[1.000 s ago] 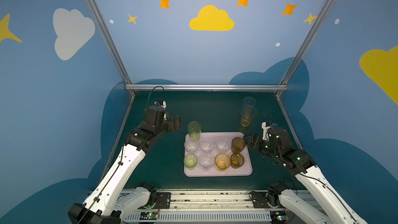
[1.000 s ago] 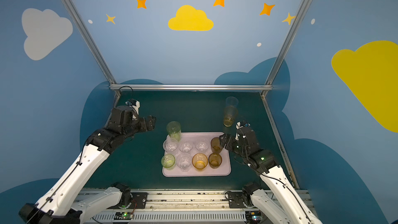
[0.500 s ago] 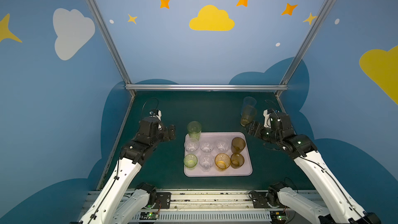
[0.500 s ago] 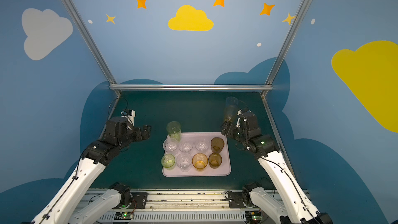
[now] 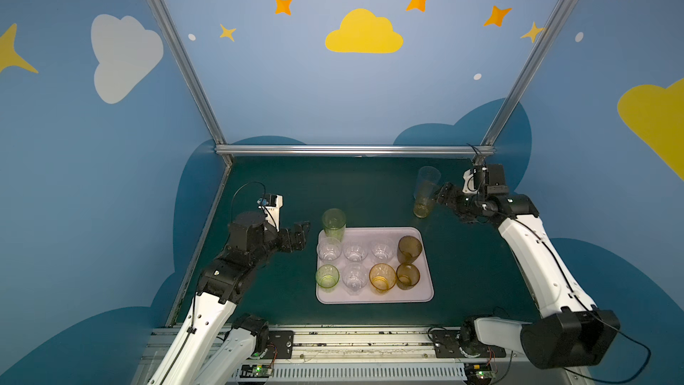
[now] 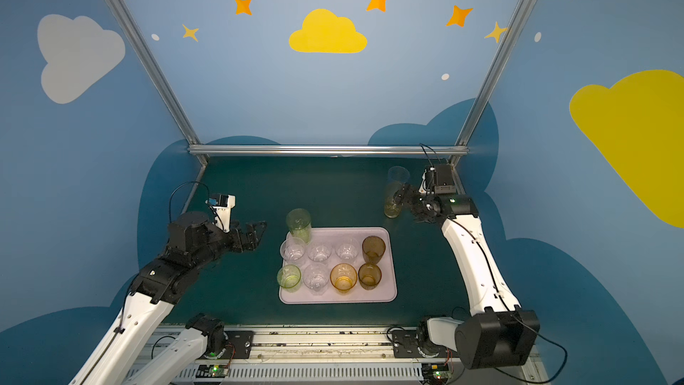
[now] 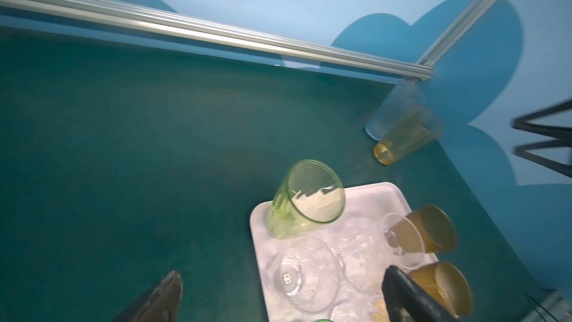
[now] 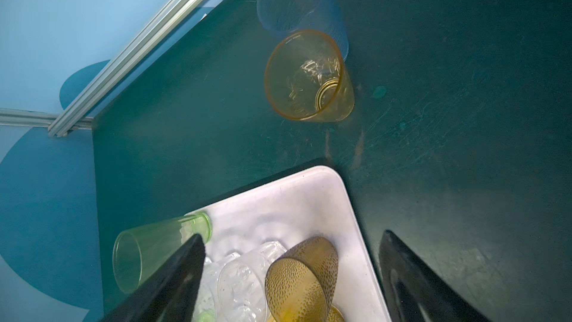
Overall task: Place the glasses into the tray
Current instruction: Pick up the glass from the top-right of the table.
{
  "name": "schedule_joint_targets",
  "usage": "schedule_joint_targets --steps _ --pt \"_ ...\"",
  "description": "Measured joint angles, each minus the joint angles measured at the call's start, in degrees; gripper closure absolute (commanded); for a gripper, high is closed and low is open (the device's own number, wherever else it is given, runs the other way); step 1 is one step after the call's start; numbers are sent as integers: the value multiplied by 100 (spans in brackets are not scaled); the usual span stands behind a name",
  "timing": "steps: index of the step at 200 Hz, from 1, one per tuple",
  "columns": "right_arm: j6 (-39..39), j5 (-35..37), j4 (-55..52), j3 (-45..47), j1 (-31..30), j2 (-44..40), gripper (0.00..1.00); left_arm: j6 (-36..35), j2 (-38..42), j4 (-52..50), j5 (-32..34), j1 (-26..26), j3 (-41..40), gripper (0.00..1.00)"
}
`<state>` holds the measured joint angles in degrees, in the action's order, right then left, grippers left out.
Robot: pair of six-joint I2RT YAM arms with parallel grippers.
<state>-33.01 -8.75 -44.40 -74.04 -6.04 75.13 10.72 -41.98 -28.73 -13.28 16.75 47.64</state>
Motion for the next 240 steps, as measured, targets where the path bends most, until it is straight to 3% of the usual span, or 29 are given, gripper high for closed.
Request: schedule_joint_targets --steps 67,86,107,139,240 --pt "4 -269 22 -448 358 1193 19 -4 -160 256 -1088 15 -2 0" --pt "-4 -271 46 -520 358 1401 27 -7 -214 278 -1174 20 -2 0" --pt "-31 -256 66 -640 358 1624 44 -4 -286 282 -1224 28 -2 0" --pt "-68 -173 109 -769 358 1880 56 -2 -304 284 -1272 31 -2 0" --pt "-109 114 173 -1023 361 2376 75 -2 -317 280 -1196 52 -2 0"
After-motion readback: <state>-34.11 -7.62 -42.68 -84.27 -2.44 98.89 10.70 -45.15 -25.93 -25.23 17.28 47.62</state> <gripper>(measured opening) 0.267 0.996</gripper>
